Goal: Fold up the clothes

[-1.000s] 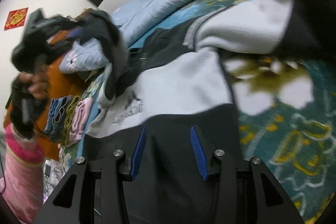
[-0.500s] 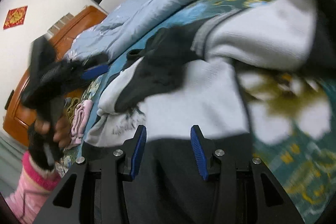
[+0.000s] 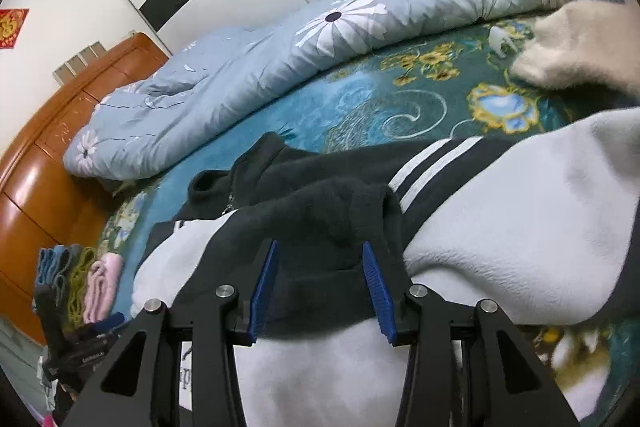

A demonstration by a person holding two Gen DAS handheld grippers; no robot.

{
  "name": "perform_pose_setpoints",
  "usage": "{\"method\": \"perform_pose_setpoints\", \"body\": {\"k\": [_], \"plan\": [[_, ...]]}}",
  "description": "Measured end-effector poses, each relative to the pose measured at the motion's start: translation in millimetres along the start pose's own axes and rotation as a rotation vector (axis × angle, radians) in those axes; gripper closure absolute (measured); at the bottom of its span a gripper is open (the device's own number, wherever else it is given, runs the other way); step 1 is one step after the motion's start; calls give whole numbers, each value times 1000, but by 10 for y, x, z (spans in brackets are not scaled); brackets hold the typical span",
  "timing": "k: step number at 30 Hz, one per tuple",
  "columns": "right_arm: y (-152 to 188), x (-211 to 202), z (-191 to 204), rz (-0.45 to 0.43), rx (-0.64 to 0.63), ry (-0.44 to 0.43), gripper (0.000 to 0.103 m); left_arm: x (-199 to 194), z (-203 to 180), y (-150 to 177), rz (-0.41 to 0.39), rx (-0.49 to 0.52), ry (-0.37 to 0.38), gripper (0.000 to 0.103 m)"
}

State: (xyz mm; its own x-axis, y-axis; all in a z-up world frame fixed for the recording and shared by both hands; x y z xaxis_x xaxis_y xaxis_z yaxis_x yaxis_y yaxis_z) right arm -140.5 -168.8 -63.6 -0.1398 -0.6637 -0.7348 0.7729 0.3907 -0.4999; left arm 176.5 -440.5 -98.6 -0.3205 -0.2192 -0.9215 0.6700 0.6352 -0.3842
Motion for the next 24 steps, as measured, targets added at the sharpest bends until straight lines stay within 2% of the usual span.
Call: {"method": "perform_pose_setpoints", "body": {"k": [3,5,7,9,10,15,17,19,24], "plan": [[-12,-120,-60,-30,4,16,58,27,44,33,2,-12,17,25],[-38,-128,-125,-30,19,19,58,26,81,78,19,-25,107,25],[-67,-94,-179,-17,30,24,58,-15,82,126,35,-29,232,25],[-79,-23,-191,9,20,38,58,-74,17,134,20,0,265,25],[-84,-11,-170,13,13,34,58,-82,-15,128,15,13,253,25],[-106,52,-64,34,-24,11,56,91,-44,36,29,13,39,25],[-115,77,-22,43,-38,3,60,138,130,33,34,-79,61,24],[-128,61,0,41,-58,17,93,135,305,61,23,-170,124,24],[-132,154,-169,80,-20,76,98,111,375,97,10,-216,114,24]]}}
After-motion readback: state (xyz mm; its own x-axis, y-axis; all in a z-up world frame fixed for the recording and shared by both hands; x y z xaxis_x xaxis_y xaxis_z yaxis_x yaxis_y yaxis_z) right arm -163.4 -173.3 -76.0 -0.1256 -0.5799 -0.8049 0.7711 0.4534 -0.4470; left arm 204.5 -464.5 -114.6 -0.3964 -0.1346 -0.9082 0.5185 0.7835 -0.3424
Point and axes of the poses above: each gripper's, at about its wrist camera, not at the fingertips, and x roughly the way its jaws point, z to its left, y to its underside, the point moved 1 cm from there along x, roughly the way its jaws point, and after that the axes turned 8 degrees about z, right-handed, at the moved point
